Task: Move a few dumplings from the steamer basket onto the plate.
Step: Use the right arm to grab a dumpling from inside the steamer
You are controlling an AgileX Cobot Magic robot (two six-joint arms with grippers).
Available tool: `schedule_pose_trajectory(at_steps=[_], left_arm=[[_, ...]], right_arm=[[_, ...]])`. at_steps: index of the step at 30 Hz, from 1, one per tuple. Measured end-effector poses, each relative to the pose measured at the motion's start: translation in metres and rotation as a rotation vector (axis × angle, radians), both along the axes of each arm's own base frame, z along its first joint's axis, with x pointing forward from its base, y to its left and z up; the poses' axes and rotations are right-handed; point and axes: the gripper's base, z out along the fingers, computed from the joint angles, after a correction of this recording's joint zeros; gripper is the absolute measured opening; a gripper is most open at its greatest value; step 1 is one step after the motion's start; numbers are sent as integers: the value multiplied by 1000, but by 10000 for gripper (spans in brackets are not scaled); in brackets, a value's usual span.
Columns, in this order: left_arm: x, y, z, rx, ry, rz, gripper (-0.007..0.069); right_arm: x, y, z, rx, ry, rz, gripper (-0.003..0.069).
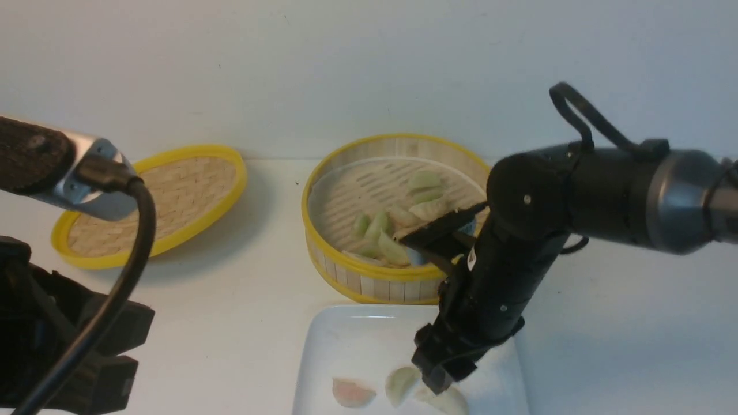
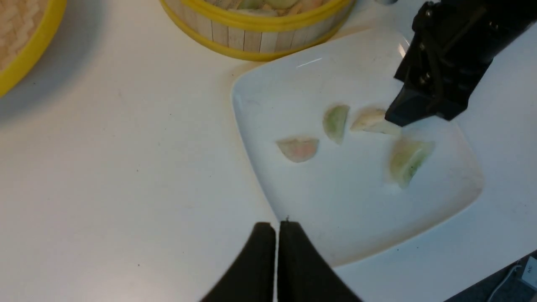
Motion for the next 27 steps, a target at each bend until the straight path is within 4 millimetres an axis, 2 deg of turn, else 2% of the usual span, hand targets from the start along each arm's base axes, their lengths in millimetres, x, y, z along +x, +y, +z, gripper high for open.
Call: schedule_pose_trajectory(at_steps=[4,7,9,11,14,18,23,27], left_arm=[[0,0,-1,5,7,0,-6],[-1,1,-1,12,15,1,-6],[-1,1,-1,15,19,1,-6],[-3,2,-3,31,38,2,-6],[-4,3,-4,47,58,4,-6],[-6,6,-7,77,94,6,-6],[-8,7,-8,94,117,7,-6],[-8,7,-8,94,117,7,-6]], right_arm=[[33,4,44,-8,-195,-23,486],[63,2,65,29,-283,-78,488],[87,-2,70,49,-317,-122,489],[117,-7,60,48,-325,-166,489],[138,-8,45,38,-323,-188,489],[166,-7,10,2,-321,-200,489],[182,-2,-21,-5,-339,-197,489],[187,2,-32,14,-345,-203,489]])
